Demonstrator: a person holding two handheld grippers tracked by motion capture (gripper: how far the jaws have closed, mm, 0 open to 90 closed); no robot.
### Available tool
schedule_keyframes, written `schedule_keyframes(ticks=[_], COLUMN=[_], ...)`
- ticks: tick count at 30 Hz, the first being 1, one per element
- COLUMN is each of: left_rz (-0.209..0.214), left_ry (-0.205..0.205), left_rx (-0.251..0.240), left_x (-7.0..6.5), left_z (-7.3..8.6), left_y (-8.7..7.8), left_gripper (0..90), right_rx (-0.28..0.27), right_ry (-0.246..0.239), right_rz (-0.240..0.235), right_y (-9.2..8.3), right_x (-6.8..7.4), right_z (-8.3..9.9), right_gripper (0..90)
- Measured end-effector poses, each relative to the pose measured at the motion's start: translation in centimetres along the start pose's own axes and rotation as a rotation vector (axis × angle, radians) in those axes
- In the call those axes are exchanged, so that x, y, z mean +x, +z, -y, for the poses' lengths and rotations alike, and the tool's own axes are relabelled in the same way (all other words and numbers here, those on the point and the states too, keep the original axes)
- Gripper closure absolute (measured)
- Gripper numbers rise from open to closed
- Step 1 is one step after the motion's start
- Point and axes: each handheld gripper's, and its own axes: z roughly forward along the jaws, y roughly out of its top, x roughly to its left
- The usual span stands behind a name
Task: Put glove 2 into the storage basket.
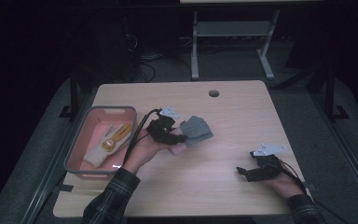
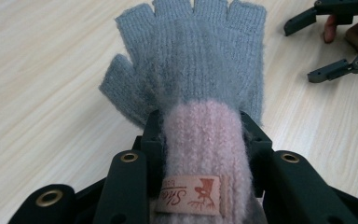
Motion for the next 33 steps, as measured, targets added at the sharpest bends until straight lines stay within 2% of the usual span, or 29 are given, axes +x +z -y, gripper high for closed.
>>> schedule_keyframes(ticks=[5,17,33], left_rz=[-0.028,-0.107,-0.222], left_ry=[-0.014,-0.089,-0.193], left_rx=[-0.014,-0.071,-0.114], left_x=[0.9,3.7,7.2], left_z=[0.3,2.1,6.4], left_y=[-1.8,-6.6,-12.0], left_gripper=[62.0,61.8,61.0], right_rx=[-0.001,0.000,0.000], right_ry=[0.001,0.003,0.003], right_rz=[0.002,0.002,0.003], right_y=[0.0,0.0,0.0], right_x=[0.0,0.0,0.0], right_z=[0.0,0.0,0.0], right_gripper=[13.6,13.7,13.6])
